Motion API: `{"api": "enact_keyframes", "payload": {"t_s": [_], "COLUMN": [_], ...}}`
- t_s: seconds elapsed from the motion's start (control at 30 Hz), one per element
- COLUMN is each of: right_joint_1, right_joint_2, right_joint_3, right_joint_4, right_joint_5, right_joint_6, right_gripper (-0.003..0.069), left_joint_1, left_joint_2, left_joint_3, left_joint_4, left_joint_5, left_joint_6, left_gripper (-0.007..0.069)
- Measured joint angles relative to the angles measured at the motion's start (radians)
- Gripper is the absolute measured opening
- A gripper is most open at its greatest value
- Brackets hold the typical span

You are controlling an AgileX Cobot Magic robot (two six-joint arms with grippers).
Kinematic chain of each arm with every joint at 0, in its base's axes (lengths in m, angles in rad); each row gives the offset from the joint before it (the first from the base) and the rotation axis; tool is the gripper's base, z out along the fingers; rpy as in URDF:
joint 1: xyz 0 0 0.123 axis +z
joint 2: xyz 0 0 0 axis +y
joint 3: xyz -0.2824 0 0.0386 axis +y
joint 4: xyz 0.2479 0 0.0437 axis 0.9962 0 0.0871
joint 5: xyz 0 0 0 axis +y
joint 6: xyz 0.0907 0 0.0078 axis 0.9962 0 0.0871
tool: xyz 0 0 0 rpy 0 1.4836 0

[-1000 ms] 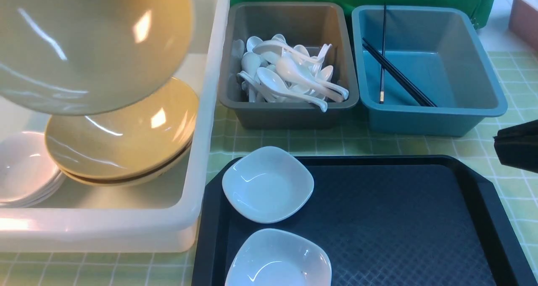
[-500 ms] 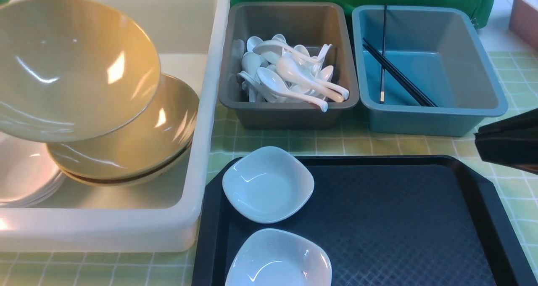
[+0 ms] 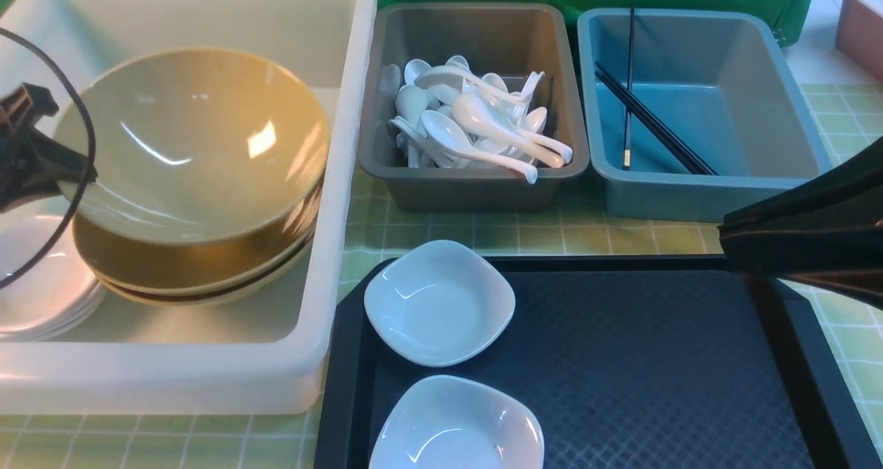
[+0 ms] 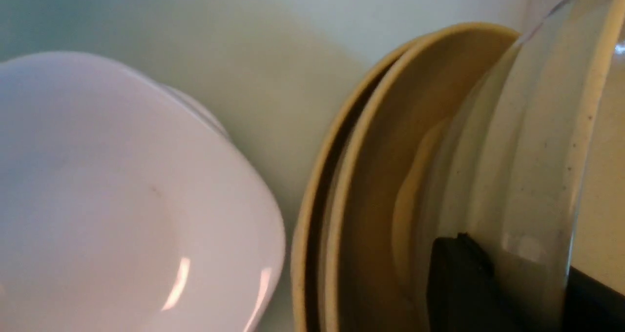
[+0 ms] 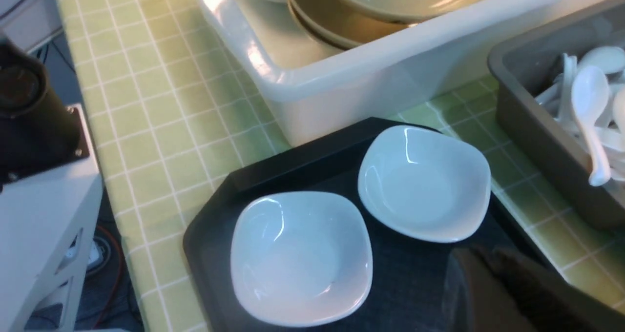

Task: On green table put chopsticks spoon bowls plates into blue grey white boxes.
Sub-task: 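Place the tan bowl onto the bowl stack in the left bin with the left gripper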

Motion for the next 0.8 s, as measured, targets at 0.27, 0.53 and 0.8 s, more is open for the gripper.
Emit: {"api": "enact_keyframes", "payload": {"t_s": [0.27,0.53,0.8], "right_joint_1": [0.0,0.0,0.0], "right_joint_2": [0.0,0.0,0.0], "right_joint_3": [0.0,0.0,0.0], "right_joint_4": [0.0,0.0,0.002], "right_joint_5": [0.002,0.015,0.044], "right_joint_6": [-0.003,-0.005,-0.005], "right_gripper": [0.0047,0.0047,0.005], "left_joint_1": [-0.001,-0.001,-0.001], "left_joint_2": [0.002,-0.002,-0.002], "left_joint_3": [0.001,-0.018,-0.194], "left_joint_4": [0.068,0.098,0.384], "left_joint_5": [0.012,0.049,0.115], "left_joint_6": [-0.073,-0.081,-0.259], "left_gripper": [0.0238,0.0585,0.0662]}}
